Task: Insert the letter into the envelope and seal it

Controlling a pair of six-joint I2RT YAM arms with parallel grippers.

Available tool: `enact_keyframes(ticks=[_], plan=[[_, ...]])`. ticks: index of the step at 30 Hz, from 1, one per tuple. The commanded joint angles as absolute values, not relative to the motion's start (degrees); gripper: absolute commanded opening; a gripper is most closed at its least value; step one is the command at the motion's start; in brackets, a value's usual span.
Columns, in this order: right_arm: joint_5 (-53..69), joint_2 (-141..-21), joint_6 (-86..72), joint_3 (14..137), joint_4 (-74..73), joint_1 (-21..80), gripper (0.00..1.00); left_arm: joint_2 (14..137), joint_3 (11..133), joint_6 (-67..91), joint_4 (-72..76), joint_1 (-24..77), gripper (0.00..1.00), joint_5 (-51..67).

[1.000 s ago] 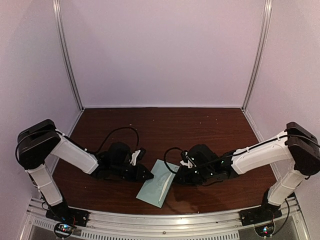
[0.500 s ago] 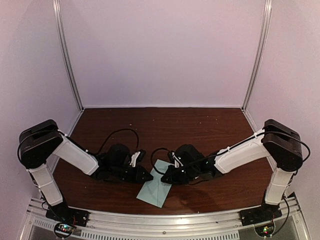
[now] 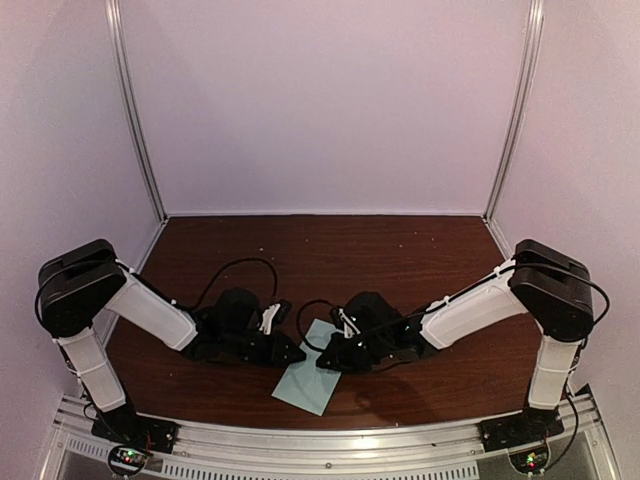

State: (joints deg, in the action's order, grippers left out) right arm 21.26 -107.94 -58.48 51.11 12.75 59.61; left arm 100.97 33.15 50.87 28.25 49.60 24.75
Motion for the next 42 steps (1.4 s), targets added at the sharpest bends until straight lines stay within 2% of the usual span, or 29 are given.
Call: enact_keyframes(ticks=[1, 7, 16, 23, 28, 33, 42], plan=[[20.7, -108.6, -58.4, 50.4, 9.0, 60.0, 0.1, 100.7, 31.9, 50.2, 29.0, 49.8, 0.19, 24.9], [19.7, -101.6, -55.5, 52.6, 6.8, 60.0, 0.13, 94.5, 32.7, 50.4, 27.6, 49.8, 0.22, 22.3], [10.6, -89.2, -52.6, 52.5, -6.0, 56.0, 0.31, 82.5, 42.4, 38.8, 6.5, 45.7, 0.35, 16.2], [5.0, -81.6, -52.4, 46.4, -12.6, 49.0, 0.36, 73.6, 52.4, 25.3, -11.4, 34.0, 0.61, 12.8], [4.7, -80.9, -53.7, 43.1, -12.7, 44.8, 0.37, 69.8, 54.6, 19.4, -14.2, 27.3, 0.77, 9.1], [5.5, -84.0, -55.6, 42.7, -11.5, 42.9, 0.34, 68.4, 51.6, 17.8, -12.4, 22.1, 0.79, 7.6], [5.1, -87.4, -59.1, 42.6, -8.8, 41.8, 0.31, 68.8, 50.9, 17.1, -12.7, 21.6, 0.79, 7.9]])
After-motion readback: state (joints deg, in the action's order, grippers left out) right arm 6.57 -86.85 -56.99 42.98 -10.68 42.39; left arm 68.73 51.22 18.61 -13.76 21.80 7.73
